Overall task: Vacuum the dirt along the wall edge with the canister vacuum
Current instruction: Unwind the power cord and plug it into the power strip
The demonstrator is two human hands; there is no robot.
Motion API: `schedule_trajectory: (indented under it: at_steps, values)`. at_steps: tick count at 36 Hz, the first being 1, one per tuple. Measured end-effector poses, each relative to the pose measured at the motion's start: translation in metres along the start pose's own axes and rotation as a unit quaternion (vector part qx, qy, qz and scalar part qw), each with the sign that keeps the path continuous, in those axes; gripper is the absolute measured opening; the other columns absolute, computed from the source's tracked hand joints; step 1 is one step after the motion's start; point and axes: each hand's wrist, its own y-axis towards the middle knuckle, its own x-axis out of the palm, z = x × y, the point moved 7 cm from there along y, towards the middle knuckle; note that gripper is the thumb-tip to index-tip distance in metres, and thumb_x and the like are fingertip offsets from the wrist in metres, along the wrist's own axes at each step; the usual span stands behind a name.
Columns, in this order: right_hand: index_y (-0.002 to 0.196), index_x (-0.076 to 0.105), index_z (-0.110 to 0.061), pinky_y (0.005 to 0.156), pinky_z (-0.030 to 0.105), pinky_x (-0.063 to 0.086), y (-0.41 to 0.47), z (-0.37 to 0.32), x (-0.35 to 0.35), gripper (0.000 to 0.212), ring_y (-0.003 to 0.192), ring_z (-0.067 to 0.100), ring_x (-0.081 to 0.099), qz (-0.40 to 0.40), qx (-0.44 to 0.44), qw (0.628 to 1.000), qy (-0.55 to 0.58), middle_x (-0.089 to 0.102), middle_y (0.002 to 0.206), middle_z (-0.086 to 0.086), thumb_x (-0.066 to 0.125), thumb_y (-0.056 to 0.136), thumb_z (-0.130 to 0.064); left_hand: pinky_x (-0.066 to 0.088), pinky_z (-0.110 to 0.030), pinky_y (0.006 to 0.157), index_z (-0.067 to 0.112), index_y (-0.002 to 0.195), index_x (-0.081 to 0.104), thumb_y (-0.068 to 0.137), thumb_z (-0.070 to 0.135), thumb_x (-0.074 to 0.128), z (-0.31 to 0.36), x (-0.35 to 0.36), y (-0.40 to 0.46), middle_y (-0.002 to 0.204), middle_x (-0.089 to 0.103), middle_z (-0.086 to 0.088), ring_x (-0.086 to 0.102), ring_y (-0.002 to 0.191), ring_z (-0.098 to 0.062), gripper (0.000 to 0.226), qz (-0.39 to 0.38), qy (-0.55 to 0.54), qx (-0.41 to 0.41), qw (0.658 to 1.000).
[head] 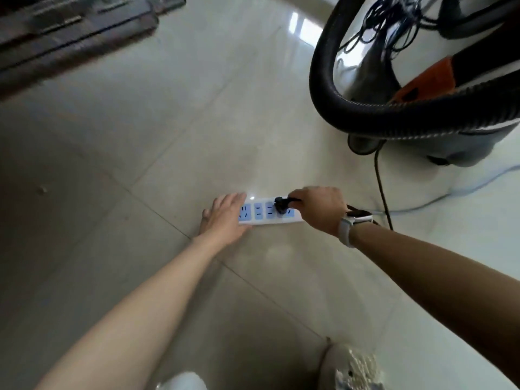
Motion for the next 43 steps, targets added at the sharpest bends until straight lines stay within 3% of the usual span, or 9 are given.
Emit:
schedule_trajectory:
  at_steps: [3, 7, 16, 22, 26, 30, 34, 38, 43]
  values:
    - [0.109, 0.065, -0.031, 0.051, 0.026, 0.022, 0.003, -0.005, -0.003, 0.025, 0.088, 0.026, 0.062, 0.016, -0.024, 0.999, -0.019, 0.066, 0.099, -0.001, 0.041, 0.101, -0.033, 0.026, -0.037, 0.109, 0.025, 0.153, 0.023, 0.092, 0.038, 0.061, -0.004, 0.004, 0.006, 0.154, 0.031, 0.003, 0.027, 0.14, -0.02, 0.073, 0.013, 0.004, 0.003, 1.0]
    - [0.112, 0.064, -0.027, 0.062, 0.028, 0.032, 0.005, -0.023, -0.008, 0.025, 0.092, 0.026, 0.063, -0.009, -0.062, 0.996, -0.066, 0.064, 0.104, -0.002, 0.043, 0.1, -0.027, 0.027, -0.034, 0.105, 0.026, 0.15, 0.031, 0.088, 0.041, 0.065, -0.005, 0.0, 0.008, 0.147, 0.041, 0.005, 0.03, 0.136, -0.019, 0.072, 0.037, 0.022, 0.016, 0.999]
    - [0.098, 0.061, -0.01, 0.057, 0.031, 0.026, -0.005, -0.057, -0.014, 0.017, 0.085, 0.033, 0.063, -0.024, -0.105, 0.983, -0.151, 0.067, 0.098, 0.01, 0.046, 0.091, -0.008, 0.03, -0.03, 0.103, 0.023, 0.149, 0.035, 0.084, 0.038, 0.071, -0.015, 0.008, 0.011, 0.144, 0.046, 0.004, 0.031, 0.131, -0.018, 0.076, 0.07, -0.048, 0.032, 0.996]
    - [0.081, 0.04, -0.016, 0.047, 0.032, 0.01, 0.006, -0.069, -0.002, 0.013, 0.056, 0.026, 0.032, 0.012, -0.091, 0.994, -0.066, 0.065, 0.088, 0.01, 0.049, 0.091, -0.013, 0.033, -0.029, 0.098, 0.02, 0.145, 0.04, 0.082, 0.029, 0.074, -0.019, 0.011, 0.007, 0.14, 0.05, 0.001, 0.033, 0.13, -0.017, 0.072, 0.08, -0.108, 0.04, 0.99]
    - [0.097, 0.052, -0.016, 0.049, 0.031, 0.018, 0.002, -0.053, 0.015, 0.009, 0.073, 0.031, 0.059, 0.022, -0.052, 0.998, 0.016, 0.068, 0.095, 0.004, 0.047, 0.096, -0.022, 0.033, -0.029, 0.1, 0.02, 0.142, 0.044, 0.085, 0.026, 0.071, -0.018, 0.006, 0.005, 0.139, 0.05, 0.002, 0.034, 0.13, -0.016, 0.064, 0.066, -0.103, 0.05, 0.991]
    - [0.104, 0.055, -0.017, 0.047, 0.03, 0.016, -0.001, -0.048, 0.022, 0.013, 0.08, 0.031, 0.062, 0.037, -0.018, 0.997, 0.067, 0.069, 0.096, 0.004, 0.047, 0.097, -0.025, 0.035, -0.033, 0.101, 0.023, 0.144, 0.041, 0.088, 0.029, 0.068, -0.018, 0.001, 0.003, 0.141, 0.049, 0.004, 0.034, 0.132, -0.015, 0.062, 0.049, -0.065, 0.044, 0.996]
    - [0.12, 0.057, -0.02, 0.064, 0.034, 0.039, -0.006, -0.062, 0.027, 0.027, 0.095, 0.031, 0.063, 0.015, -0.023, 0.989, 0.143, 0.069, 0.112, 0.005, 0.043, 0.101, -0.033, 0.033, -0.034, 0.1, 0.027, 0.144, 0.038, 0.091, 0.032, 0.062, -0.029, 0.0, -0.01, 0.143, 0.045, 0.009, 0.032, 0.133, -0.014, 0.059, 0.064, -0.026, 0.027, 0.997]
    - [0.143, 0.041, -0.024, 0.065, 0.032, 0.037, -0.03, -0.085, 0.027, 0.043, 0.097, 0.033, 0.062, 0.014, -0.107, 0.974, 0.202, 0.063, 0.125, 0.001, 0.045, 0.101, -0.03, 0.031, -0.034, 0.105, 0.024, 0.146, 0.038, 0.092, 0.028, 0.061, -0.06, -0.006, -0.029, 0.148, 0.04, 0.007, 0.03, 0.136, -0.016, 0.059, 0.086, -0.003, -0.011, 0.996]
    - [0.154, 0.02, -0.019, 0.066, 0.037, 0.038, -0.047, -0.073, 0.032, 0.053, 0.101, 0.031, 0.059, 0.009, -0.142, 0.986, 0.091, 0.058, 0.125, 0.008, 0.034, 0.105, -0.031, 0.031, -0.04, 0.106, 0.024, 0.147, 0.035, 0.094, 0.027, 0.059, -0.102, -0.025, -0.043, 0.152, 0.034, 0.008, 0.022, 0.14, -0.02, 0.058, 0.099, 0.022, -0.093, 0.99]
